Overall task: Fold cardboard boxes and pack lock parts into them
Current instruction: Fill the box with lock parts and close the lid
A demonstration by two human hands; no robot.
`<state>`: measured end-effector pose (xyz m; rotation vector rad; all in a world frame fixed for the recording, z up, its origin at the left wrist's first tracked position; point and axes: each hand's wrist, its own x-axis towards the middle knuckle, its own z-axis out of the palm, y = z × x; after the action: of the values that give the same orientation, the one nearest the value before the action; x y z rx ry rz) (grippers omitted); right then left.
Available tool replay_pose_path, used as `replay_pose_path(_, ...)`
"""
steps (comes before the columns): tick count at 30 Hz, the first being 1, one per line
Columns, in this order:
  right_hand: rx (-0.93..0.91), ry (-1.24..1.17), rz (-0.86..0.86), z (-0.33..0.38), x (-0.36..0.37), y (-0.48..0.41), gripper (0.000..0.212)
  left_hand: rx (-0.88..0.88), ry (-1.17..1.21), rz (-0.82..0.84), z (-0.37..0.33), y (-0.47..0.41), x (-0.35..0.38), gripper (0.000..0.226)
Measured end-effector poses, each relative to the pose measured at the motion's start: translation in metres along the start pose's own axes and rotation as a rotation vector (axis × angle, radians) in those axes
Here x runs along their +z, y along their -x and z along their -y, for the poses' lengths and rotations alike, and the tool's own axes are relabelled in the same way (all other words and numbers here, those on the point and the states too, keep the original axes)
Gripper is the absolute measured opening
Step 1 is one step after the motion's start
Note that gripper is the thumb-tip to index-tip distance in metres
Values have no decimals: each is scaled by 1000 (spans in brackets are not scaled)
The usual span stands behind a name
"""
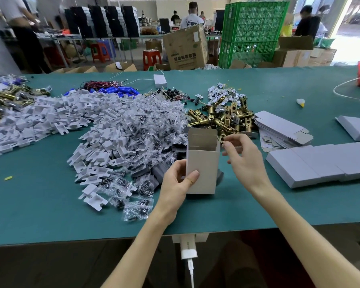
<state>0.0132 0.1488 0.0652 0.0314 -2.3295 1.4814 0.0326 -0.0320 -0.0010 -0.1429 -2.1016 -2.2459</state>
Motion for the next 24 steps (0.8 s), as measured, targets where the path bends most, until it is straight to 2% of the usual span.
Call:
replay_pose_path(2, -97, -5, -116, 4, 8, 9, 17, -9, 20, -32, 0, -1, 0, 28)
replay_pose_path(4, -322, 88, -225, 16, 18, 17, 21, -21, 27, -38, 0, -1, 0, 29)
replay_pose_path(6, -507, 235, -233, 28, 30, 21, 24, -25, 19, -36, 1, -1, 0, 29)
replay_pose_path(7, -543, 292, -222, 32, 36, 20, 27, -23, 15, -38, 1, -1, -1, 29)
replay_pose_path(10, -402, 258, -206, 34, 47, 11, 29, -29, 42, -53, 1, 0, -1, 25)
replay_pose_path(13, -111, 93, -114, 14, 45, -2, 16, -55, 62, -59, 2, 0, -1, 21)
replay_pose_path(15, 72, -49, -65, -7, 38, -1, 16, -66, 58, -65, 3, -1, 0, 20)
replay_pose_path(17, 91, 77, -10, -31, 32, 8, 17, -73, 59, -91, 2, -2, 0, 18)
replay_pose_path(20, 58, 378, 178, -57, 27, 18, 28, -68, 44, -103, 3, -3, 1, 17)
replay_pose_path(24, 9, 539, 282, -56, 26, 16, 41, -59, 28, -90, 2, -1, 2, 18)
